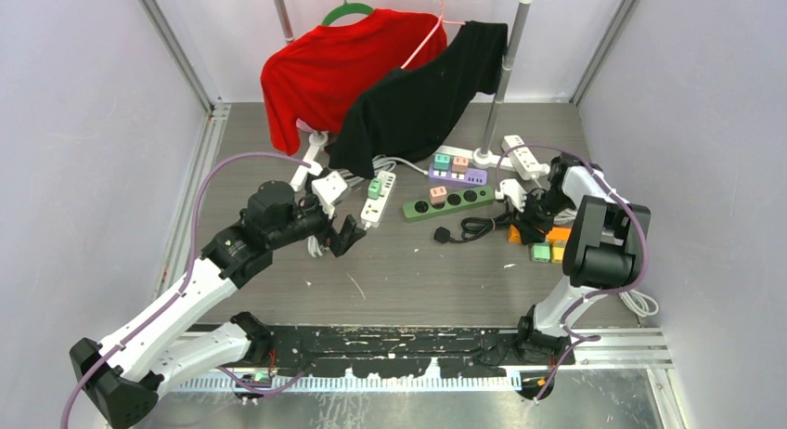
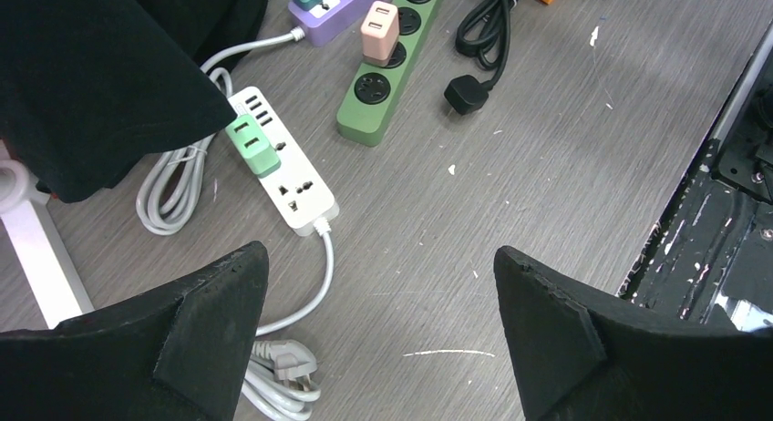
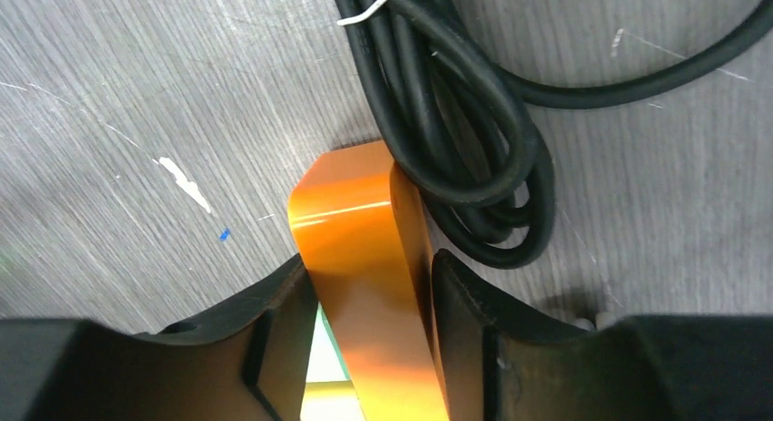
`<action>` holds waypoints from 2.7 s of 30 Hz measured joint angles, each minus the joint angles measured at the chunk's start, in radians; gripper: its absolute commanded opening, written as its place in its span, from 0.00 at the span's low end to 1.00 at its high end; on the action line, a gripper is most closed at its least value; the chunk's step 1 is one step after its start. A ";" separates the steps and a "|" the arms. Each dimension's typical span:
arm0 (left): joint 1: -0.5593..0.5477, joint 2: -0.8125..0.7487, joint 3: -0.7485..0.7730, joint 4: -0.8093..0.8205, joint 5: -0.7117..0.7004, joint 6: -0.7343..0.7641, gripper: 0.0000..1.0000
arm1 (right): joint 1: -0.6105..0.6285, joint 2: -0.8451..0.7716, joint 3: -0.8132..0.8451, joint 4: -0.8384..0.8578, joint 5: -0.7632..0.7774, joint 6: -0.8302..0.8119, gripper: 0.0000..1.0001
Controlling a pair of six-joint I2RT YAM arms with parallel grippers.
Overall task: Pull the plug off the socket
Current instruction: Move the socket to the center of the board.
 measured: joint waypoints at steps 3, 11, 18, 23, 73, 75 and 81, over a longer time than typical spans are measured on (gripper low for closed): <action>0.000 0.000 -0.002 0.000 -0.002 0.003 0.92 | 0.003 0.008 -0.001 -0.011 0.008 -0.026 0.25; 0.000 -0.002 -0.005 0.001 -0.003 0.006 0.92 | 0.009 -0.009 0.007 -0.124 0.005 -0.069 0.05; 0.000 -0.002 -0.006 0.001 -0.008 0.009 0.92 | 0.043 -0.136 0.007 -0.236 -0.111 -0.098 0.04; 0.000 -0.002 -0.006 0.001 -0.017 0.022 0.92 | 0.209 -0.154 0.005 -0.252 -0.259 -0.046 0.04; -0.061 0.071 -0.367 0.648 0.092 -0.607 0.94 | 0.491 -0.391 -0.014 -0.203 -0.699 0.200 0.71; -0.138 0.121 -0.389 0.648 0.073 -0.548 0.94 | 0.480 -0.391 -0.015 -0.221 -0.716 0.174 0.72; -0.303 0.227 -0.423 0.706 0.042 -0.180 1.00 | 0.474 -0.386 -0.029 -0.240 -0.745 0.132 0.72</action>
